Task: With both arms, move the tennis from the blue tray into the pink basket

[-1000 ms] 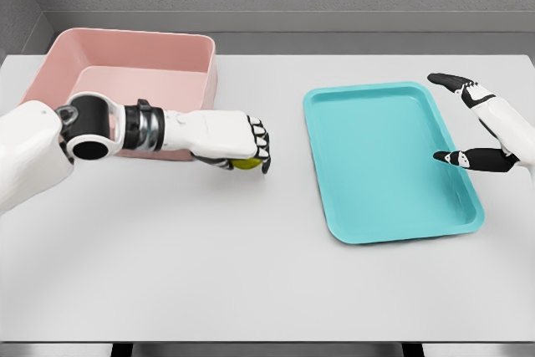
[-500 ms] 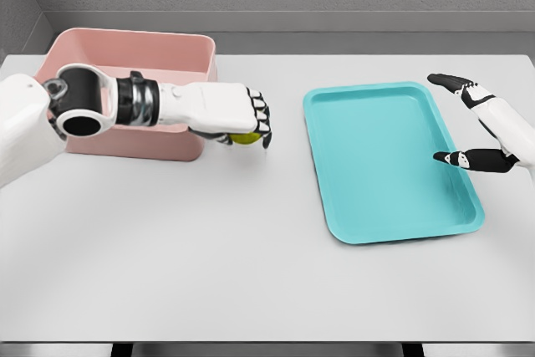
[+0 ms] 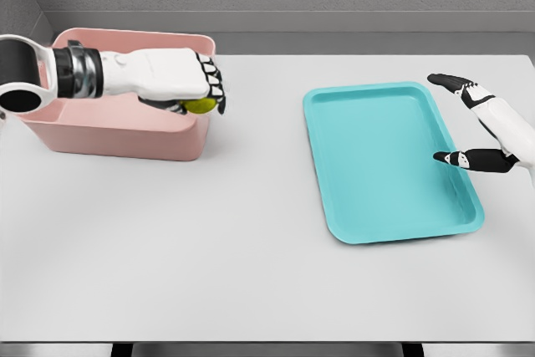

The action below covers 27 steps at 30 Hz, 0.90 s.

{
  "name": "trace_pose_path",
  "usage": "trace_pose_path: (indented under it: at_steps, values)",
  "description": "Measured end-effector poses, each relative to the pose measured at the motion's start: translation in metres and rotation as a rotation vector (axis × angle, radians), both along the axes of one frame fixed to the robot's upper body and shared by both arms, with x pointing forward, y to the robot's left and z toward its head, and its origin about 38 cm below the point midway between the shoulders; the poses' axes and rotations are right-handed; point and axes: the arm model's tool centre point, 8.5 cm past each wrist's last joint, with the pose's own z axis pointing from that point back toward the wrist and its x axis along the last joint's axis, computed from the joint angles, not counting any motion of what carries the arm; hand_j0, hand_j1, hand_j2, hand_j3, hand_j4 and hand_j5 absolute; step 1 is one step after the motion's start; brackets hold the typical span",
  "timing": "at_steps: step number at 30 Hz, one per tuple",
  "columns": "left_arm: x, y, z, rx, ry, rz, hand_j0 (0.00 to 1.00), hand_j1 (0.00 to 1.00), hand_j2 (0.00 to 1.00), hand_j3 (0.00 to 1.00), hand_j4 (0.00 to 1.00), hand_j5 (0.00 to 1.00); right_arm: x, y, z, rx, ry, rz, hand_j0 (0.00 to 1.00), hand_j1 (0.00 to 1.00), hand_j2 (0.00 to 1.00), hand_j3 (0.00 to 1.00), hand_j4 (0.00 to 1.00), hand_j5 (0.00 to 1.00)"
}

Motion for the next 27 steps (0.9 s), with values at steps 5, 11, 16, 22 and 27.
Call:
trace_pose_path:
  at_steps: [5, 11, 16, 22, 27]
  values:
    - [0.011, 0.036, 0.012, 0.003, -0.018, 0.095, 0.61, 0.61, 0.61, 0.61, 0.61, 0.61, 0.001, -0.002, -0.003, 0.003, 0.010, -0.005, 1.00, 1.00, 1.00, 1.00, 1.00, 1.00]
    - [0.022, 0.064, 0.014, -0.004, -0.018, 0.182, 1.00, 1.00, 1.00, 1.00, 1.00, 1.00, 0.001, -0.003, -0.004, 0.004, 0.014, -0.007, 1.00, 1.00, 1.00, 1.00, 1.00, 1.00]
    - [0.025, 0.077, 0.014, -0.003, -0.016, 0.218, 1.00, 1.00, 1.00, 1.00, 1.00, 1.00, 0.001, -0.003, -0.005, 0.005, 0.015, -0.008, 1.00, 1.00, 1.00, 1.00, 1.00, 1.00]
    - [0.008, 0.131, 0.006, -0.011, 0.044, 0.320, 1.00, 1.00, 1.00, 1.00, 1.00, 1.00, 0.001, -0.003, -0.005, 0.004, 0.015, -0.009, 1.00, 1.00, 1.00, 1.00, 1.00, 1.00]
    - [-0.002, 0.163, 0.006, -0.069, 0.099, 0.392, 1.00, 1.00, 1.00, 1.00, 1.00, 1.00, 0.001, -0.004, -0.005, 0.004, 0.015, -0.010, 1.00, 1.00, 1.00, 1.00, 1.00, 1.00]
